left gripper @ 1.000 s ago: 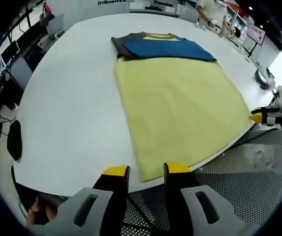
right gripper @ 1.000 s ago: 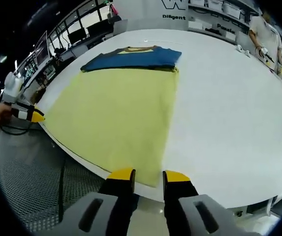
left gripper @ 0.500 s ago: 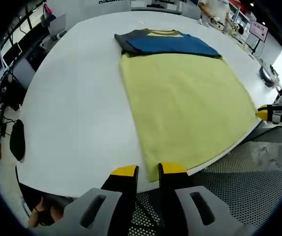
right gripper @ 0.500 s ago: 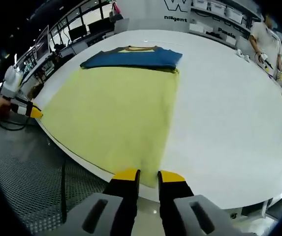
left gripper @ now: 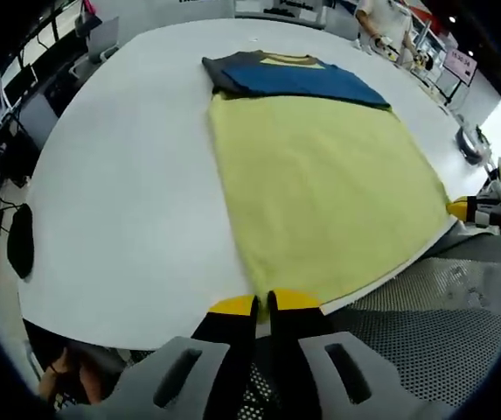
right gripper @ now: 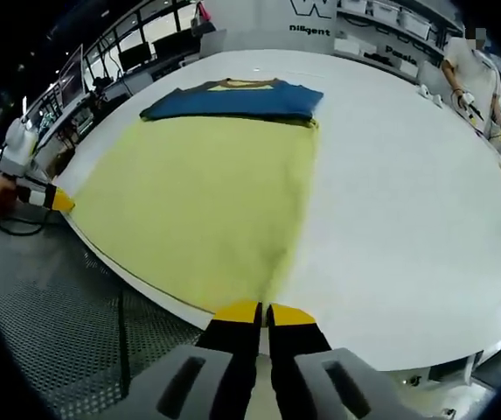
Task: Fold the garment on the visible template until the final outline fits inside the template.
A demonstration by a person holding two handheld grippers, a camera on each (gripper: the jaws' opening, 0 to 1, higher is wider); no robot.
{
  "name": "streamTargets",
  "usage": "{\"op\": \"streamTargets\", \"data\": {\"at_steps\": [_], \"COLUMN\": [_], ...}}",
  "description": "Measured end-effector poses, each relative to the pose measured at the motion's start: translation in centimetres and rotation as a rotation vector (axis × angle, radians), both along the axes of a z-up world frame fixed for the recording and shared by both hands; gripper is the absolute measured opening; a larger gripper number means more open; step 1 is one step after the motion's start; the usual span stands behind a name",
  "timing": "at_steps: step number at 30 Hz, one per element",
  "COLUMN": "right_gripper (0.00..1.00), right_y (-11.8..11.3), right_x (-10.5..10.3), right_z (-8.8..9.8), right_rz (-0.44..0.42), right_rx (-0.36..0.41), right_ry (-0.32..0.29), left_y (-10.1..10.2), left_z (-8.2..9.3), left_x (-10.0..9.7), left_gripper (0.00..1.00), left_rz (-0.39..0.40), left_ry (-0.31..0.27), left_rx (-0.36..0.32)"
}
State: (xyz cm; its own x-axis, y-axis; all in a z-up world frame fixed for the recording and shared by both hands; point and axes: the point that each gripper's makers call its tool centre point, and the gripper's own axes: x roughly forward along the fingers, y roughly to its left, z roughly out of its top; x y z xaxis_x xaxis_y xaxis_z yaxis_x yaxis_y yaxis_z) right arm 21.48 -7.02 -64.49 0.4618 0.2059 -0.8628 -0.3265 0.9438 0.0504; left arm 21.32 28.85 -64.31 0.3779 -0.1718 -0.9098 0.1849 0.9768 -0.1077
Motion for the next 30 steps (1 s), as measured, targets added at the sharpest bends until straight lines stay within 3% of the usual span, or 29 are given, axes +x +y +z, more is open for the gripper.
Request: {"op": "streamTargets", "data": {"at_steps": [3,8,12,15,24,27,30], "right_gripper": [0.00,0.00,0.00,0.00,0.00,0.00,0.00], "right_y": [0.0,0.2,0.3,0.6,0.5,0.5,1.2], "right_x": [0.0,-0.1,-0.2,-0.5,-0.8,-1.6,-2.7], "right_z": [0.1,0.6,1.1,1.4,1.5,1.4,1.8], "right_rz": [0.007,0.088,0.094,0.149,0.164,0.154,0.157], "right_rx": [-0.005,-0.048,-0.046,-0.071,-0.080,-0.067,-0.031], "right_ry": [0.006,-0.009,0.010,0.029,0.043,0.106,0.164], "left_y": [-0.2,-0.2,-0.1,0.0,0.0,0.0,0.5], "left_z": [0.0,0.1,1.1,1.1,1.0,0.6,0.8], "left_x": [0.0,-0.3,-0.4,-0.6,-1.0,-2.0,-2.3], "left_gripper": [0.06,0.06,0.05,0.05,0.05,0.05,0.05], "left_rz": [-0.006,-0.008,-0.007,-0.015,-0.014,-0.038,-0.061], "left_ry": [0.001,0.009,-0.005,0.002,0.029,0.087,0.098], "left_rx": [-0.005,0.002,0.003,0.010,0.003,-0.003,0.034]}}
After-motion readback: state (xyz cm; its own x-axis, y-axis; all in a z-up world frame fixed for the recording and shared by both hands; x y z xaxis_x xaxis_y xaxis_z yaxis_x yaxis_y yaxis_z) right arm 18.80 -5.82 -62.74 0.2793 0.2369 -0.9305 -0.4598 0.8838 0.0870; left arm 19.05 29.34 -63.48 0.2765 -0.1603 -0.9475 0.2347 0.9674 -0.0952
